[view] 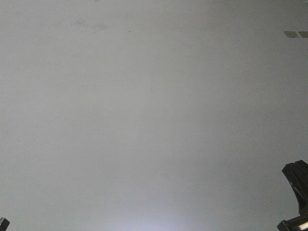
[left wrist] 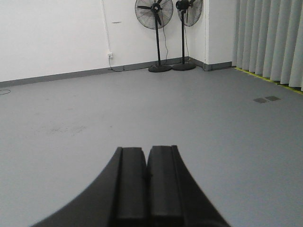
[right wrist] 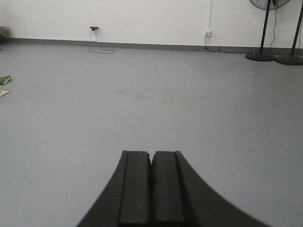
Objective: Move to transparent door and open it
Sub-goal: 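Turn the base toward the wooden platform with the glass door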
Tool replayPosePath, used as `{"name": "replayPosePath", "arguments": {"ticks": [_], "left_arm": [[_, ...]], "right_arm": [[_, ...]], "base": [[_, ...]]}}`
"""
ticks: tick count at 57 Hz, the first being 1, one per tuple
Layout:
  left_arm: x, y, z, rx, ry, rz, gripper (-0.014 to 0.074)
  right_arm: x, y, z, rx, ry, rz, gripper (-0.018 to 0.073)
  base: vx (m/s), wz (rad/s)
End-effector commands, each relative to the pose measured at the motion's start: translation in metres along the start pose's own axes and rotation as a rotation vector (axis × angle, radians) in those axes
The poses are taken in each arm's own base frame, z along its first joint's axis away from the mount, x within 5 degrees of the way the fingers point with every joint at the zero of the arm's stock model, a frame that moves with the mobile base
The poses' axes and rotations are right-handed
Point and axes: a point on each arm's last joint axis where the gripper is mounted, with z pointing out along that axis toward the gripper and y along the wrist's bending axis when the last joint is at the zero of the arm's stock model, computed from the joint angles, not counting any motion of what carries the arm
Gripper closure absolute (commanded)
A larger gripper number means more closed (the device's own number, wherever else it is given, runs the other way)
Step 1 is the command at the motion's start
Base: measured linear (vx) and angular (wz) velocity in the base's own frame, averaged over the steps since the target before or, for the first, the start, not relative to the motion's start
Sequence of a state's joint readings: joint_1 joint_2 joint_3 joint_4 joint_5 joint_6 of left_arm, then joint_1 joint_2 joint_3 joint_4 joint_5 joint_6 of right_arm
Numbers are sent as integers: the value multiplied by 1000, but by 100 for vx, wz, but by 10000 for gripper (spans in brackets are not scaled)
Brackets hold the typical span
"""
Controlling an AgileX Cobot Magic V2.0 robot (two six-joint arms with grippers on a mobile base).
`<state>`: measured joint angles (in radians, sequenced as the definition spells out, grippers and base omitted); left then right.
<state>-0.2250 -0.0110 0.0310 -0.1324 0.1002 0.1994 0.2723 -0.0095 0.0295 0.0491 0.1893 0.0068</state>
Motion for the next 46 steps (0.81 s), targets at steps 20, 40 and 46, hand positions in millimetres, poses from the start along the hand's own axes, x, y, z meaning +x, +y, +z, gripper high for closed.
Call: {"name": "replayPosePath", "arguments": {"ticks": [20, 40, 46], "left_arm": [[-4, 1, -1, -10, -83, -9, 603], [-4, 1, -1, -10, -83, -9, 603], [-4, 1, -1, -10, -83, -9, 603]], "right_arm": [[-7, 0, -1, 4, -93, -7, 559], [-7, 0, -1, 4, -93, -7, 559], [-7, 0, -1, 4, -93, -7, 559]], "base": [[2, 0], [7, -6], [13, -10]]}}
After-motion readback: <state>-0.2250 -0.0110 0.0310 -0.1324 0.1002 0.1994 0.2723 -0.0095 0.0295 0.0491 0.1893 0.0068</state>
